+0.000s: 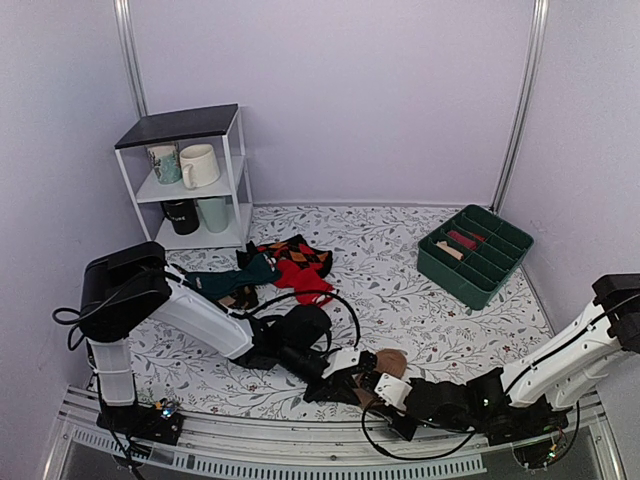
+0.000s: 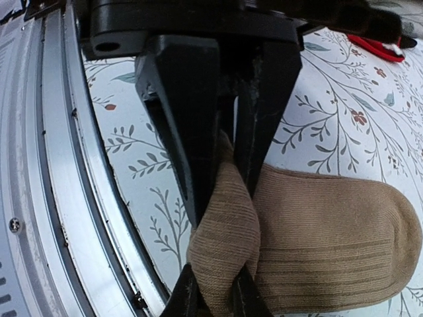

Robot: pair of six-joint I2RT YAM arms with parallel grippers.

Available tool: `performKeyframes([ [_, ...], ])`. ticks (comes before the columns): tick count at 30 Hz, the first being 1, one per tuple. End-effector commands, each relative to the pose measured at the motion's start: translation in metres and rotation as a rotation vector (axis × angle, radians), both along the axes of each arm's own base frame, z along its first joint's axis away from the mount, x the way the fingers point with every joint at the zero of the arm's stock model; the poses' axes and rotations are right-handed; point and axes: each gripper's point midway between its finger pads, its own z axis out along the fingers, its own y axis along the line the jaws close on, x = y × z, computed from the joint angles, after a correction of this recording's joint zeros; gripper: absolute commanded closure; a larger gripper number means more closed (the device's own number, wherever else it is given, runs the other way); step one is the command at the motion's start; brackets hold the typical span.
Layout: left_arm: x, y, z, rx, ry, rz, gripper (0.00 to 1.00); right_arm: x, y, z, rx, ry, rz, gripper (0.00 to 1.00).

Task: Roll the socks
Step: Roll a pair of socks at the center of the board.

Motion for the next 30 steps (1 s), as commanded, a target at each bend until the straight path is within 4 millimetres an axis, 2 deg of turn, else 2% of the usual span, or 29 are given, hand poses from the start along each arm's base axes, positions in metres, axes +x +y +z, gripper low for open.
performKeyframes([
  [1,-0.019,0.06,-0.076,0.328,0.091,0.029,0.98,-0.017,-0.008,-0.027,-0.077,0.109,0.027,0.94],
  [4,-0.008,0.053,-0.068,0.289,0.033,0.056,0.94,-0.017,-0.012,-0.024,-0.054,0.128,0.013,0.99],
  [5,-0.002,0.05,-0.061,0.263,-0.001,0.074,0.73,-0.017,-0.013,-0.022,-0.041,0.138,0.011,0.99],
  [6,0.004,0.047,-0.055,0.235,-0.041,0.099,0.67,-0.017,-0.014,-0.02,-0.022,0.156,0.005,0.99],
  [7,0.013,0.04,-0.032,0.167,-0.101,0.131,0.66,-0.017,-0.016,-0.019,-0.005,0.174,-0.001,0.99],
  [9,0.025,0.038,-0.005,0.066,-0.22,0.187,0.66,-0.015,-0.025,-0.02,0.037,0.229,-0.031,0.99],
  [12,0.025,0.038,0.045,-0.131,-0.387,0.191,0.64,-0.011,-0.036,-0.025,0.098,0.332,-0.083,0.99],
  [14,0.017,0.042,0.069,-0.244,-0.476,0.146,0.47,-0.01,-0.04,-0.027,0.122,0.391,-0.105,0.99],
  [15,0.014,0.042,0.076,-0.278,-0.504,0.116,0.47,-0.01,-0.041,-0.028,0.133,0.426,-0.114,0.99],
  [17,0.012,0.038,0.074,-0.271,-0.535,0.065,0.56,-0.012,-0.04,-0.029,0.144,0.502,-0.111,0.99],
  [19,0.009,0.03,0.064,-0.236,-0.547,0.017,0.58,-0.013,-0.037,-0.028,0.164,0.583,-0.106,0.99],
  [24,0.0,0.017,0.049,-0.244,-0.58,-0.047,0.5,-0.026,-0.036,-0.039,0.14,0.751,-0.089,0.99],
  [30,-0.008,0.011,0.026,-0.2,-0.553,-0.134,0.46,-0.029,-0.035,-0.05,0.107,0.796,-0.096,0.99],
])
